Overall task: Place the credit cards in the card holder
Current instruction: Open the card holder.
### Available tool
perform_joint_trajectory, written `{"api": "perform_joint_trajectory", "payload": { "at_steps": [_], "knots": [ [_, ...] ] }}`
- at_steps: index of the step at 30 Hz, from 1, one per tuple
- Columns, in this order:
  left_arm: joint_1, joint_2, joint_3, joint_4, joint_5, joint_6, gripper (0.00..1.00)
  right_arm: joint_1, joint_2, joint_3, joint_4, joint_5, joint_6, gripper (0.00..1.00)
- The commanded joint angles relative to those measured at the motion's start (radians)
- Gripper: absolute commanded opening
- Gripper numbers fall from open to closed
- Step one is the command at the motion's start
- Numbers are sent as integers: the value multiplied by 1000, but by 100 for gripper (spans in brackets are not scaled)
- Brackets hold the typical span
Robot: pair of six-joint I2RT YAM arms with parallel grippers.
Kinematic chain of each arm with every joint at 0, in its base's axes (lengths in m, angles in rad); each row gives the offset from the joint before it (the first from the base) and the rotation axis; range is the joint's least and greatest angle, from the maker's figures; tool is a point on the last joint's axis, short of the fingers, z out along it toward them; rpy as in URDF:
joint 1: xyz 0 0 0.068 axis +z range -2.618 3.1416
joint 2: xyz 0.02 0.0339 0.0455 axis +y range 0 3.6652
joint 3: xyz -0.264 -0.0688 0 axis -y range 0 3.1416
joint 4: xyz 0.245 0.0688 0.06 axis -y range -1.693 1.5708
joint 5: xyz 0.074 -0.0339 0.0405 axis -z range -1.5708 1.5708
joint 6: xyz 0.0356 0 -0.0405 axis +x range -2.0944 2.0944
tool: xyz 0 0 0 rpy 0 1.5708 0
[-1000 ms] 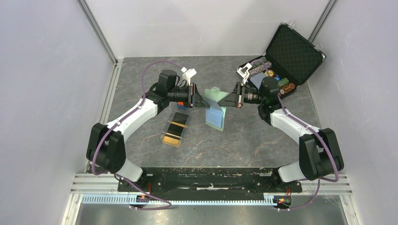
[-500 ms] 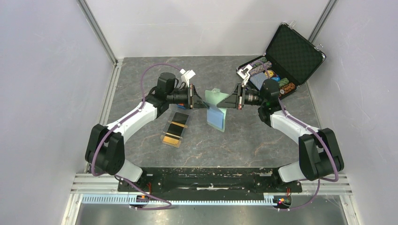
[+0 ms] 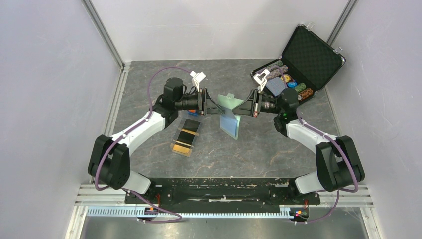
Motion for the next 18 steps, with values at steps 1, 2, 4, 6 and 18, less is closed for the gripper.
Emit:
{"api": "perform_joint_trajectory", "payload": {
  "at_steps": [1,2,4,6,18],
  "knots": [
    [-11,-19,0,137,54,-79,58,6,4,-21,217,8,127,0],
    [-10,-14,-1,157,57,-91,58,5,8,-25,247,8,147,0],
    [-12,-8,-5,195,66,-118,57,6,14,-27,265,7,161,0],
    [-12,-4,-11,237,73,-145,56,6,17,-27,261,7,161,0],
    [-11,-20,-70,350,62,-207,64,6,36,-26,400,-6,266,0]
  ]
}}
